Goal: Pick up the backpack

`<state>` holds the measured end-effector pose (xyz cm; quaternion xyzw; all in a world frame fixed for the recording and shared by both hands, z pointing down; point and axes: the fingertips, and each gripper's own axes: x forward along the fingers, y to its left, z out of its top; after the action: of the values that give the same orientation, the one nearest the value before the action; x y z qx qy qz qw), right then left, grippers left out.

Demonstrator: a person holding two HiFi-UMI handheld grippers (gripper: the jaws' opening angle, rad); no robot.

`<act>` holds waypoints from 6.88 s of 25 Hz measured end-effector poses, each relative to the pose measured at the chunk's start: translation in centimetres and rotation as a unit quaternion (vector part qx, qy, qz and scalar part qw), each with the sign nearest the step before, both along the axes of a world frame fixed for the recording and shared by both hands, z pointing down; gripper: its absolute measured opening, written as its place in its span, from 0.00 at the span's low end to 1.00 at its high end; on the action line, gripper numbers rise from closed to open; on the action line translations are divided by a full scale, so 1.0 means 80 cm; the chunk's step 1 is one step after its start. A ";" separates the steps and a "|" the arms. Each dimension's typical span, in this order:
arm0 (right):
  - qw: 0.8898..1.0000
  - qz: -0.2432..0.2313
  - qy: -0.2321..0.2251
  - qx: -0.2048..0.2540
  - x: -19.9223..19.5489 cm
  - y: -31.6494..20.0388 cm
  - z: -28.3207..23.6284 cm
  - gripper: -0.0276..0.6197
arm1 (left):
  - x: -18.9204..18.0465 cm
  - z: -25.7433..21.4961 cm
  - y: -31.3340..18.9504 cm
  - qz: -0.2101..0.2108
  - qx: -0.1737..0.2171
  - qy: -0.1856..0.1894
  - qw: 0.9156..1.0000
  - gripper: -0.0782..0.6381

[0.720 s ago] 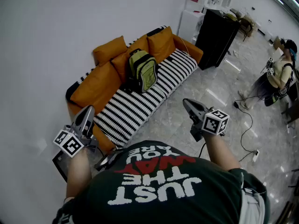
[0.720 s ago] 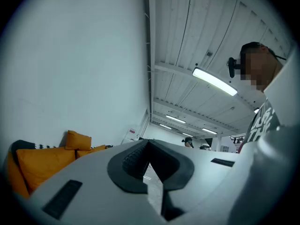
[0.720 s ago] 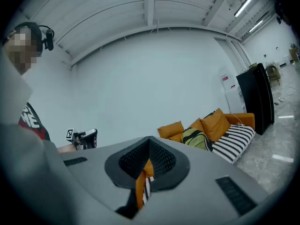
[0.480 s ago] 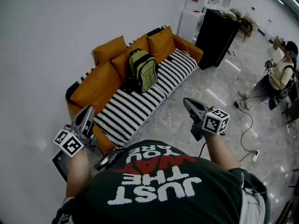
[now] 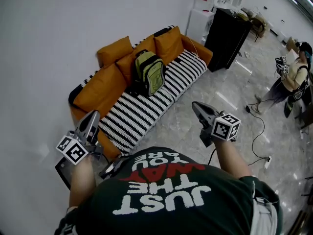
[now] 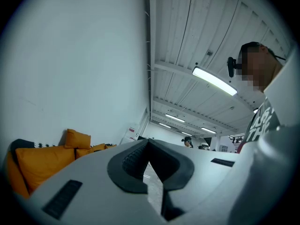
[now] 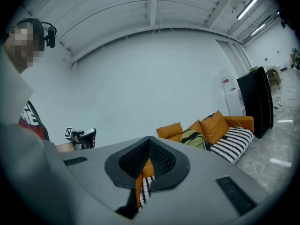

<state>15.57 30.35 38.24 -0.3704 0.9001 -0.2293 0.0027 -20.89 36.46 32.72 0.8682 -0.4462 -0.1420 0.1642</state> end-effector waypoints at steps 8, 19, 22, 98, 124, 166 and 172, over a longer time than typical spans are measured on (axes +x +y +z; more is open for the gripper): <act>1.000 0.001 -0.018 -0.008 0.018 0.008 0.007 0.08 | 0.026 0.007 0.004 0.002 -0.021 -0.004 1.000 0.11; 0.999 -0.036 0.008 0.010 0.097 0.013 0.030 0.08 | 0.126 0.013 -0.009 -0.006 -0.034 -0.015 0.999 0.11; 0.999 -0.036 0.008 0.009 0.123 0.003 0.034 0.08 | 0.149 0.012 -0.017 -0.010 -0.036 -0.018 0.999 0.11; 0.967 -0.197 0.110 -0.119 -0.154 -0.671 0.307 0.09 | 0.105 0.486 -0.884 0.218 -0.289 -0.385 0.849 0.38; 0.967 -0.175 0.106 -0.151 -0.108 -0.659 0.335 0.09 | 0.118 0.580 -0.911 0.143 -0.360 -0.493 0.779 0.12; 0.989 -0.108 0.077 0.061 -0.065 -0.700 0.013 0.09 | 0.148 -0.039 -0.874 -0.071 -0.027 -0.332 0.940 0.12; 0.990 -0.093 0.061 0.092 -0.050 -0.708 -0.046 0.09 | 0.127 -0.184 -0.888 -0.097 0.030 -0.354 0.930 0.12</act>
<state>11.60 -26.29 34.56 -0.2965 0.9464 -0.1220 -0.0401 -10.71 -34.60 18.01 0.8189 -0.5531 0.1464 -0.0454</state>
